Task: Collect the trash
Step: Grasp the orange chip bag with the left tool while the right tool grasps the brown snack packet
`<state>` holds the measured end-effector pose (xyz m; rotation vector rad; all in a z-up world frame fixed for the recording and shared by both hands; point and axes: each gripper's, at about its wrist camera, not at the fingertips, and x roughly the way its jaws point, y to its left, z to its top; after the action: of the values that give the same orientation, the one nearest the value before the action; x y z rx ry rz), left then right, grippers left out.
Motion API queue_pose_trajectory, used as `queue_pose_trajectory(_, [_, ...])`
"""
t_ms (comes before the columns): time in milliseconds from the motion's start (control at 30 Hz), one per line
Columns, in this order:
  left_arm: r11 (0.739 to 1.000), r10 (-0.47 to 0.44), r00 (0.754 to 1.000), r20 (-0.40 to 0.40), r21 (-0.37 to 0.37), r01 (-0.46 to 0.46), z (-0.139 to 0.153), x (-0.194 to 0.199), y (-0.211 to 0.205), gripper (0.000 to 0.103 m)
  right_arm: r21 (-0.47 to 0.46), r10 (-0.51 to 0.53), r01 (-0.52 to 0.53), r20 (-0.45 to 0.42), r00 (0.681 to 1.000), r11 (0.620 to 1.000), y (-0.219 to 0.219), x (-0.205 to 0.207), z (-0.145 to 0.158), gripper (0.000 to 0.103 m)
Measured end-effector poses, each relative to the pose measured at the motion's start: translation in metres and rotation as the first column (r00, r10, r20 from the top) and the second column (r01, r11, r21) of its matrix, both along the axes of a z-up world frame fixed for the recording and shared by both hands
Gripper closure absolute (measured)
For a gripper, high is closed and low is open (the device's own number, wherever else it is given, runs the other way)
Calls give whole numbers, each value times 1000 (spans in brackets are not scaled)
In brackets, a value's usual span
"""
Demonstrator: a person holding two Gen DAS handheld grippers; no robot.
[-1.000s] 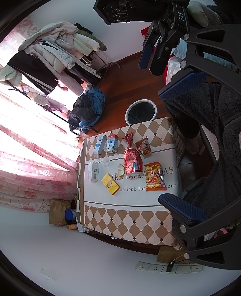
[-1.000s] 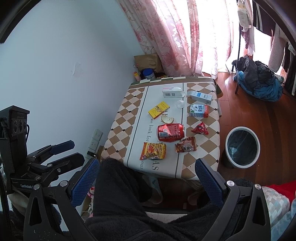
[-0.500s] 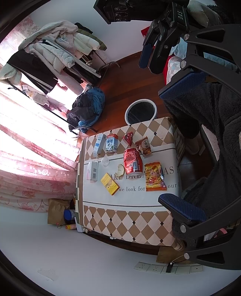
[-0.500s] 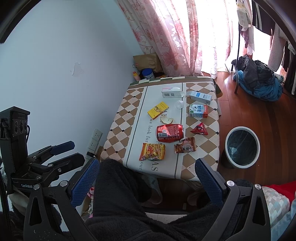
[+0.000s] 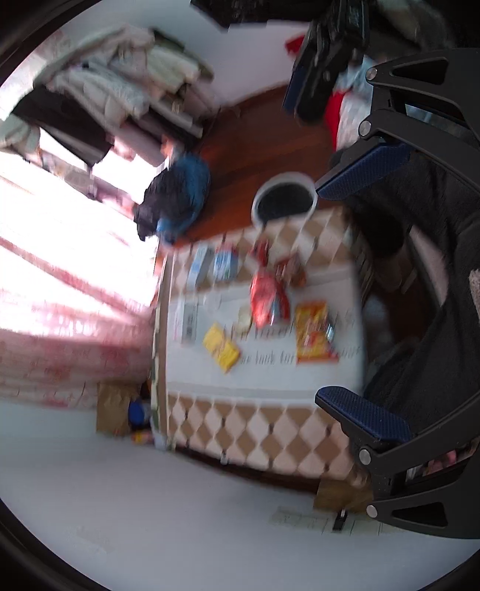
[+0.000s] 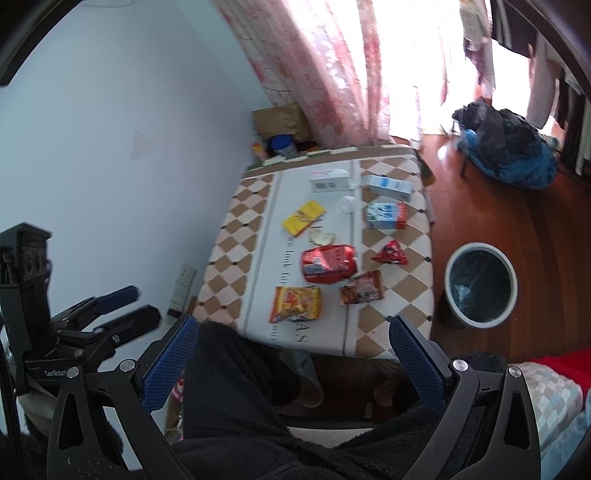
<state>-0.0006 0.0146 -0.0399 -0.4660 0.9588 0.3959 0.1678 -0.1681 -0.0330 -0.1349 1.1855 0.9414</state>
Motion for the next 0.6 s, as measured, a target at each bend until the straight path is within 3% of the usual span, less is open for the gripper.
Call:
queue_pose_trajectory(100, [993, 72, 994, -81, 103, -63, -33, 12, 18, 0, -58, -66, 65, -6, 998, 996, 7, 18, -31, 0])
queue_pose_trajectory(167, [991, 96, 985, -147, 106, -81, -63, 22, 37, 0, -86, -98, 96, -19, 995, 992, 13, 33, -56, 0])
queue_pose_trajectory(300, [995, 98, 956, -275, 26, -95, -136, 42, 66, 0, -157, -159, 145, -84, 984, 977, 28, 60, -122, 0])
queue_pose_trajectory(400, [989, 94, 932, -350, -77, -128, -189, 52, 80, 0, -212, -196, 161, -159, 967, 964, 43, 77, -173, 0])
queue_pose_trajectory(600, [964, 107, 907, -408, -181, -195, -266, 72, 85, 5, -313, -192, 138, -148, 970, 940, 72, 91, -244, 0])
